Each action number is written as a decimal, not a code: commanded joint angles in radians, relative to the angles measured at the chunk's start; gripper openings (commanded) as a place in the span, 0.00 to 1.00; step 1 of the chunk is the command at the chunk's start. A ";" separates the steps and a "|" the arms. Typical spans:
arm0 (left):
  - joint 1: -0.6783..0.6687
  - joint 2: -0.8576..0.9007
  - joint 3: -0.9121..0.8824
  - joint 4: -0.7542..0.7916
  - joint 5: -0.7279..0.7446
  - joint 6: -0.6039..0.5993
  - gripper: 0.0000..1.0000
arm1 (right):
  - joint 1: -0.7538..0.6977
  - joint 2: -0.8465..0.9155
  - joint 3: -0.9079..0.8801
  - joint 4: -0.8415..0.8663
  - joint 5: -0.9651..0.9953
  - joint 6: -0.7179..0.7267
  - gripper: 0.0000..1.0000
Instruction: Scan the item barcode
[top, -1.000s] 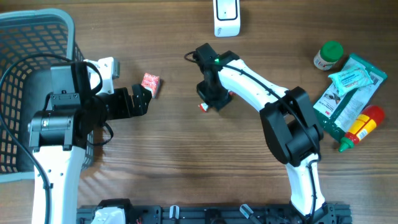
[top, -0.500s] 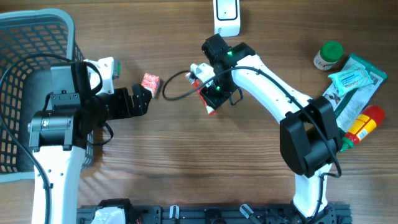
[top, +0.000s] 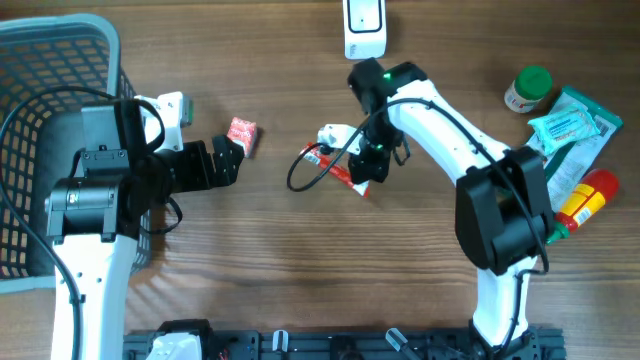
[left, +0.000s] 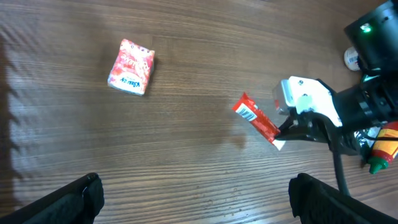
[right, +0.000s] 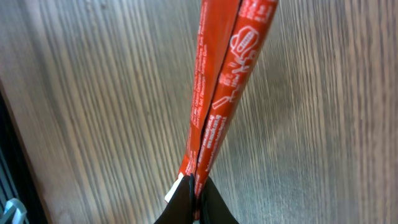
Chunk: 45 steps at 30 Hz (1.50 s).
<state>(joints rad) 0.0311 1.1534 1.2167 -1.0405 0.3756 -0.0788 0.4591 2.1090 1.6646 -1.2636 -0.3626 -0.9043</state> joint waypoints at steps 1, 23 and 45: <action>0.000 -0.002 0.007 0.002 0.016 0.023 1.00 | 0.003 0.027 -0.004 0.010 0.000 0.063 0.18; 0.000 -0.002 0.007 0.002 0.016 0.023 1.00 | -0.143 -0.492 0.077 0.033 0.023 0.844 1.00; 0.000 -0.002 0.007 0.002 0.016 0.023 1.00 | -0.092 -0.496 -0.785 0.909 0.109 0.785 0.97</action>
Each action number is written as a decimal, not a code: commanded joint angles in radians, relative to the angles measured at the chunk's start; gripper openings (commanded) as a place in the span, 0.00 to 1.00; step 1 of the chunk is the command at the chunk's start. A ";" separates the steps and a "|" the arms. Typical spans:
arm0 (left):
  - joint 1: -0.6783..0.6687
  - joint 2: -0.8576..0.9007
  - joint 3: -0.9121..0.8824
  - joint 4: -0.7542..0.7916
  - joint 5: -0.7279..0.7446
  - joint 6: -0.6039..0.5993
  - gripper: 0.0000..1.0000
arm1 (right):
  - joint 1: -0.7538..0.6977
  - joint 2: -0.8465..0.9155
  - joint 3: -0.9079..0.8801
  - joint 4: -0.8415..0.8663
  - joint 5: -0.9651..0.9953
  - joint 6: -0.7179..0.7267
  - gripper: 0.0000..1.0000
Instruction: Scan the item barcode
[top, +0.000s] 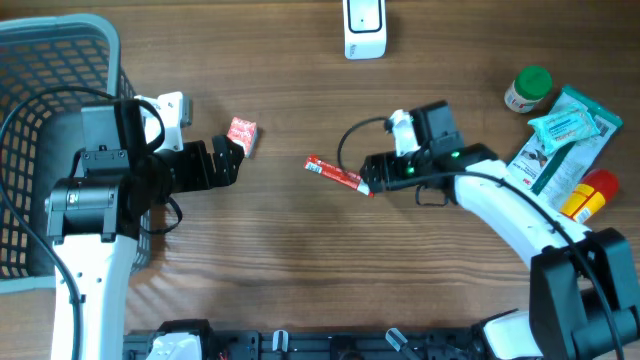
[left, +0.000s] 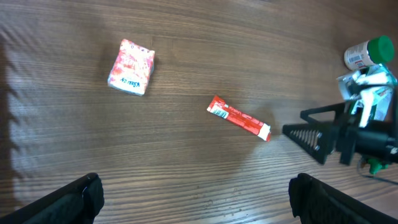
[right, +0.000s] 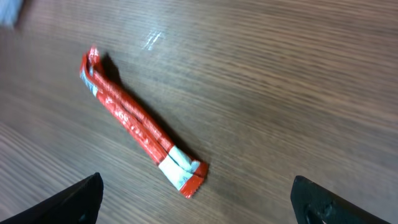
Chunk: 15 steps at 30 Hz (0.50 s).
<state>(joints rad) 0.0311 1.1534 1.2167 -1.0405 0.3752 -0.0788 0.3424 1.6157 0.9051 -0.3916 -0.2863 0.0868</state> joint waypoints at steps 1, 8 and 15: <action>0.000 -0.002 0.007 0.002 0.016 0.023 1.00 | 0.026 -0.003 -0.028 0.044 0.028 -0.245 0.97; 0.000 -0.002 0.007 0.002 0.016 0.023 1.00 | 0.025 0.047 -0.029 0.101 -0.024 -0.432 0.90; 0.000 -0.002 0.007 0.002 0.016 0.023 1.00 | 0.025 0.147 -0.029 0.099 -0.101 -0.454 0.74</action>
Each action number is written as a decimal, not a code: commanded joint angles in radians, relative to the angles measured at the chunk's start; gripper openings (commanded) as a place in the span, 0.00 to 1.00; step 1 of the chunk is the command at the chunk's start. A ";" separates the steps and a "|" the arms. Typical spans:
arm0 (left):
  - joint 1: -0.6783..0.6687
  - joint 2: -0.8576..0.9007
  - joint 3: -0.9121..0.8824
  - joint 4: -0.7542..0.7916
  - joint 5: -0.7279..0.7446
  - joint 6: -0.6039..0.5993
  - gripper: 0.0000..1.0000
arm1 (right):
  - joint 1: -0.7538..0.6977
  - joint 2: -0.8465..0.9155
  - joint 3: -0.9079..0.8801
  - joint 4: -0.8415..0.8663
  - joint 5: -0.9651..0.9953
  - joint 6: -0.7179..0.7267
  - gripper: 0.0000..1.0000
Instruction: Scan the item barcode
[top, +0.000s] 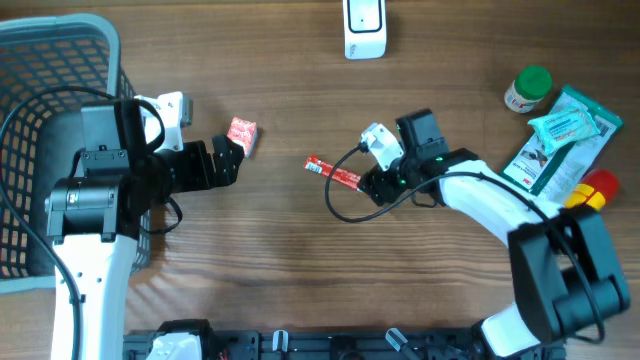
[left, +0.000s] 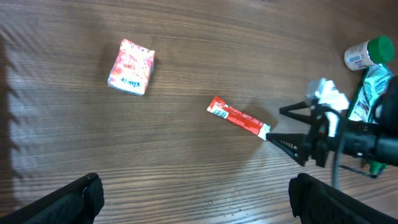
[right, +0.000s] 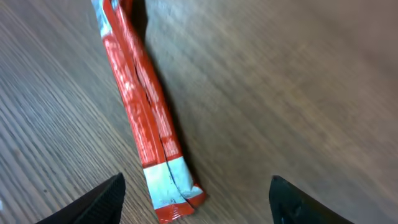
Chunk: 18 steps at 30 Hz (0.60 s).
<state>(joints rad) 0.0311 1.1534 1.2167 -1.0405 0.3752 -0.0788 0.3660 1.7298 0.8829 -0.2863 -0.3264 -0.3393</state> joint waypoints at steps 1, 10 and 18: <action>0.000 -0.002 0.007 0.002 0.016 0.023 1.00 | 0.002 0.042 -0.006 -0.007 -0.078 -0.027 0.74; 0.000 -0.002 0.007 0.002 0.016 0.023 1.00 | 0.045 0.111 -0.006 0.024 -0.019 -0.052 0.70; 0.000 -0.002 0.007 0.002 0.016 0.023 1.00 | 0.091 0.158 -0.006 0.083 0.130 -0.024 0.40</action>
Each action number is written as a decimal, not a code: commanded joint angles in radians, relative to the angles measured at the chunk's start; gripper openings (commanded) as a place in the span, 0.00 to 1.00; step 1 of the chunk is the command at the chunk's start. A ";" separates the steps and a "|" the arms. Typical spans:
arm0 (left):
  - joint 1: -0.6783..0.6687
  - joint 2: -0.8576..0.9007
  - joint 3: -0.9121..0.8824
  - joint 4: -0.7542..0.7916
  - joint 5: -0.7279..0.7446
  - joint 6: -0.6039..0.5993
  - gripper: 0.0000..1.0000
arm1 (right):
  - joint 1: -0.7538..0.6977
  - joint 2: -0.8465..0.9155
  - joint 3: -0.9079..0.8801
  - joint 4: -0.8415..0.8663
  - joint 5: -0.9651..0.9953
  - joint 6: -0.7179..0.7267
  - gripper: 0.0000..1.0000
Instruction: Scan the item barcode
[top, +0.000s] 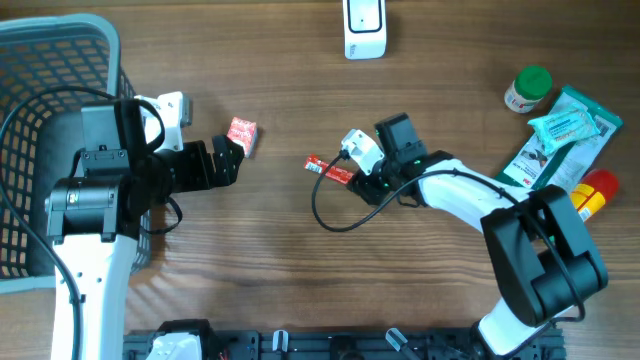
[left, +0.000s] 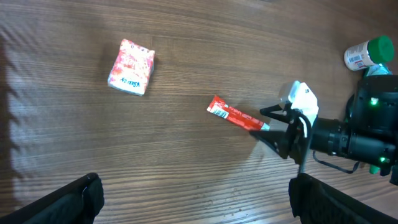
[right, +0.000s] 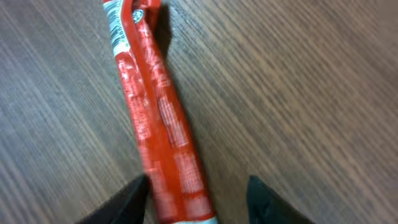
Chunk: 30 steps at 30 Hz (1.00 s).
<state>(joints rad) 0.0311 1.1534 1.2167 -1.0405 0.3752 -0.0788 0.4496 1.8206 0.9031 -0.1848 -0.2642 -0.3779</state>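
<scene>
A long red stick packet (top: 330, 171) lies flat on the wooden table, its barcode end pointing left (left: 219, 110). My right gripper (top: 362, 183) is open, with a finger on each side of the packet's right end (right: 163, 124); neither finger visibly presses on it. In the right wrist view the right gripper (right: 198, 202) shows only dark fingertips (right: 132, 200) at the bottom edge. The white scanner (top: 362, 26) stands at the table's far edge. My left gripper (top: 228, 158) hangs open over bare wood (left: 199, 199), far left of the packet.
A small red-and-white packet (top: 241, 133) lies near the left gripper. A grey basket (top: 50, 70) fills the far left. At the right edge stand a green-lidded jar (top: 528, 88), teal packs (top: 565, 125) and a red-and-yellow bottle (top: 585, 198).
My right gripper has moved left along the packet, and its fingers are closer together and now flank the packet's end. The packet and the left arm have not moved.
First my right gripper was shut on the red packet, held up below the scanner. Then the packet lay on the table and the gripper was open, back to its right. After that the open gripper was at the packet's white end, and now straddles it.
</scene>
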 joint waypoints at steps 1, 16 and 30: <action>0.000 -0.002 0.007 0.002 0.016 0.023 1.00 | 0.008 0.068 -0.027 -0.018 0.076 0.014 0.36; 0.000 -0.002 0.007 0.002 0.016 0.023 1.00 | 0.007 -0.003 -0.023 -0.076 -0.057 -0.010 0.04; 0.000 -0.002 0.007 0.002 0.016 0.023 1.00 | -0.167 -0.309 0.415 -0.716 -0.444 -0.464 0.04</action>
<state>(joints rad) 0.0311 1.1534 1.2167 -1.0405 0.3752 -0.0788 0.3130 1.5284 1.2034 -0.8139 -0.5827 -0.6964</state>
